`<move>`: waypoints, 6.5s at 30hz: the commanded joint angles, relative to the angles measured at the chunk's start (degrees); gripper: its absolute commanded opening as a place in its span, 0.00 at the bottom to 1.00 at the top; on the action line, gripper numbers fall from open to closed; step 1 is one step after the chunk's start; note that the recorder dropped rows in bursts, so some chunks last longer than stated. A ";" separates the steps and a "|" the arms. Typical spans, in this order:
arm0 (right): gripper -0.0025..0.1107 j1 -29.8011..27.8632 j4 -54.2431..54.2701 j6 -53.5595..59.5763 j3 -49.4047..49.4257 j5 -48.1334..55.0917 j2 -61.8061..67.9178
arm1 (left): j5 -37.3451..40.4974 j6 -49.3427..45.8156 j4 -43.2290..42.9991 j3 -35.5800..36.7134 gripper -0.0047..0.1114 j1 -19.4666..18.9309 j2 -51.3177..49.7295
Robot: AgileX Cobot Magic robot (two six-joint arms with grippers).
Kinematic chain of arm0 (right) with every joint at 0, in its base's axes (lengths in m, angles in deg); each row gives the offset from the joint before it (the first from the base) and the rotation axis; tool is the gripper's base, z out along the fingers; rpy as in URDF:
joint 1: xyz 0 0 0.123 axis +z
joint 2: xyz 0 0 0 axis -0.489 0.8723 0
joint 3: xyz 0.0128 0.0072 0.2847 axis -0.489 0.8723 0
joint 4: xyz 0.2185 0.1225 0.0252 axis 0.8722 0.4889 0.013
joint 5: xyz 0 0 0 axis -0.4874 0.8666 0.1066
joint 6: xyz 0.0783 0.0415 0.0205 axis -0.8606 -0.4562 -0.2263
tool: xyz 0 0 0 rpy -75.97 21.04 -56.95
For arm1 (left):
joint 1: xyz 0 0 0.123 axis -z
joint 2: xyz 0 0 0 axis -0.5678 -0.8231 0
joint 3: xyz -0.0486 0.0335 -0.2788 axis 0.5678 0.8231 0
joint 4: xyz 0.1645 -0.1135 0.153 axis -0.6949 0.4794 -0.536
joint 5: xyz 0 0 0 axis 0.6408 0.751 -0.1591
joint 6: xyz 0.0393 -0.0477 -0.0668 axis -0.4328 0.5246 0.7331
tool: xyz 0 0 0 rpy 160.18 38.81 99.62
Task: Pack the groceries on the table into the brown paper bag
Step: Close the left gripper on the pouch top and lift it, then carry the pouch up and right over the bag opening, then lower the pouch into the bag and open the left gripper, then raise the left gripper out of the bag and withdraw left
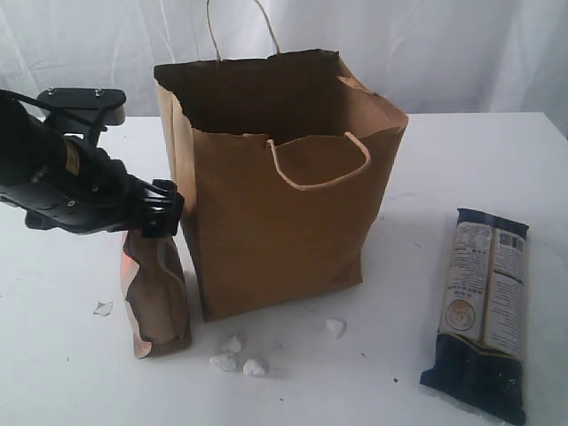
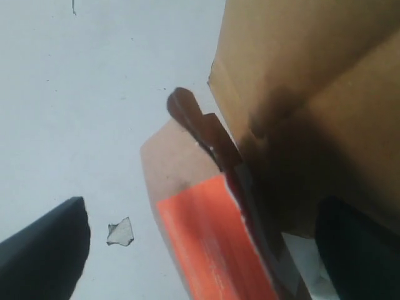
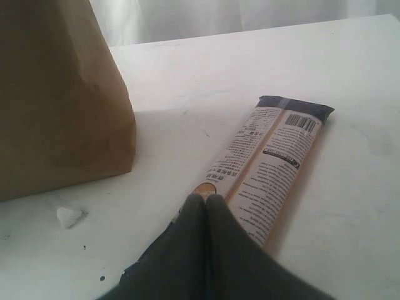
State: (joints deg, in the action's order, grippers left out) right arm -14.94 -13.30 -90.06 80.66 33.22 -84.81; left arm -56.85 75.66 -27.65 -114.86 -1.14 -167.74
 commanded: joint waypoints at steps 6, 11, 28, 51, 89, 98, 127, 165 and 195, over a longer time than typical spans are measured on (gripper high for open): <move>0.02 -0.35 -0.15 0.23 0.26 -0.72 -0.36 | 1.51 1.92 -1.64 -0.21 0.18 0.42 -1.40; 0.02 -0.35 -0.15 0.23 0.26 -0.72 -0.36 | 4.80 -0.54 -2.53 -0.21 0.05 0.42 -0.72; 0.02 -0.35 -0.15 0.23 0.26 -0.72 -0.36 | 16.38 -12.97 -3.69 -6.55 0.04 0.42 23.26; 0.02 -0.35 -0.15 0.23 0.26 -0.72 -0.36 | 13.42 -48.86 34.67 -43.55 0.04 0.42 8.34; 0.02 -0.35 -0.15 0.23 0.26 -0.72 -0.36 | 24.13 -65.20 36.04 -48.98 0.04 0.44 -13.01; 0.02 -0.35 -0.15 0.23 0.26 -0.72 -0.36 | 23.13 -65.09 36.04 -48.89 0.26 0.44 -14.12; 0.02 -0.35 -0.15 0.23 0.26 -0.72 -0.36 | 25.80 -60.49 36.65 -48.89 0.71 0.44 -9.68; 0.02 -0.35 -0.15 0.23 0.26 -0.72 -0.36 | 11.18 -56.82 40.74 -9.84 0.04 0.44 36.42; 0.02 -0.35 -0.15 0.23 0.26 -0.72 -0.36 | 8.58 -57.24 52.07 11.07 0.04 0.44 49.23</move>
State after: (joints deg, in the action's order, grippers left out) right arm -14.94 -13.30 -90.06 80.66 33.22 -84.81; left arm -48.82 18.29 23.51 -104.05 -1.14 -119.04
